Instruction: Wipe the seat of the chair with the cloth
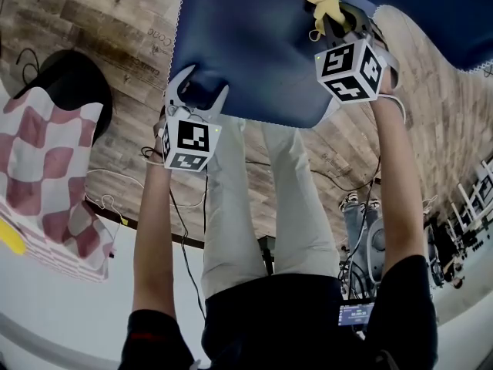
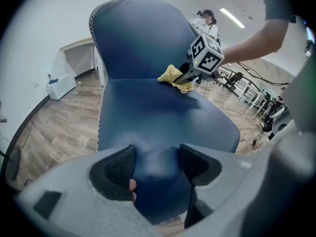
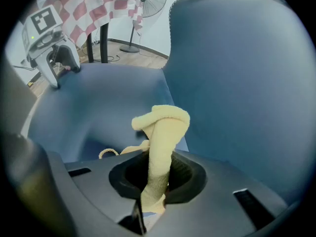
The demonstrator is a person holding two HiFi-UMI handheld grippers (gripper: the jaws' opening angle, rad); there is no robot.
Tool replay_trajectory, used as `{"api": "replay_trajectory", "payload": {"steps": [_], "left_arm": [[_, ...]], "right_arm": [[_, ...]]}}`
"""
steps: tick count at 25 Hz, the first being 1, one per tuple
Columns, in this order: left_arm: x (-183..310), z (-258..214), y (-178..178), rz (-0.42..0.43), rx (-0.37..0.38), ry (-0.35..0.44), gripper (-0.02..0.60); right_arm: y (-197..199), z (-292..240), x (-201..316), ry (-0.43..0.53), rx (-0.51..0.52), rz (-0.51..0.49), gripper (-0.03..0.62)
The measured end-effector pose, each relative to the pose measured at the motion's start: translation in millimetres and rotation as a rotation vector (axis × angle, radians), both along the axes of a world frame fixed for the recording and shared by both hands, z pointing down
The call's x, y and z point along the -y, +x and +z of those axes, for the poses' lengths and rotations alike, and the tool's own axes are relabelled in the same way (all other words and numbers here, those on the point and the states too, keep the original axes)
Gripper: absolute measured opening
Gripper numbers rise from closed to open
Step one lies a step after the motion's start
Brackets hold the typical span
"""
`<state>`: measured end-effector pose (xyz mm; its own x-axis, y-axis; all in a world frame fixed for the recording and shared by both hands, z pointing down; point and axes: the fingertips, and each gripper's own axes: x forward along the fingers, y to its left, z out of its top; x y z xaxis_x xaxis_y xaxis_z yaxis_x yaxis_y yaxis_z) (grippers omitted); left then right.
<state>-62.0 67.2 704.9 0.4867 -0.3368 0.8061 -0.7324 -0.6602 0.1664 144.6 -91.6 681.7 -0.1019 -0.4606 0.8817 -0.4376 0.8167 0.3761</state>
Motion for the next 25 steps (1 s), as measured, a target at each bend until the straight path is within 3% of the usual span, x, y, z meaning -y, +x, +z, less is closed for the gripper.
{"api": "replay_trajectory", "payload": {"steps": [11, 25], "left_arm": [[1, 0, 0, 0.0, 0.003, 0.0, 0.288], [1, 0, 0, 0.001, -0.002, 0.0, 0.288]], "right_arm": [[58, 1, -21, -0.001, -0.032, 0.128, 0.049], [57, 1, -20, 0.007, -0.02, 0.194, 0.049]]}}
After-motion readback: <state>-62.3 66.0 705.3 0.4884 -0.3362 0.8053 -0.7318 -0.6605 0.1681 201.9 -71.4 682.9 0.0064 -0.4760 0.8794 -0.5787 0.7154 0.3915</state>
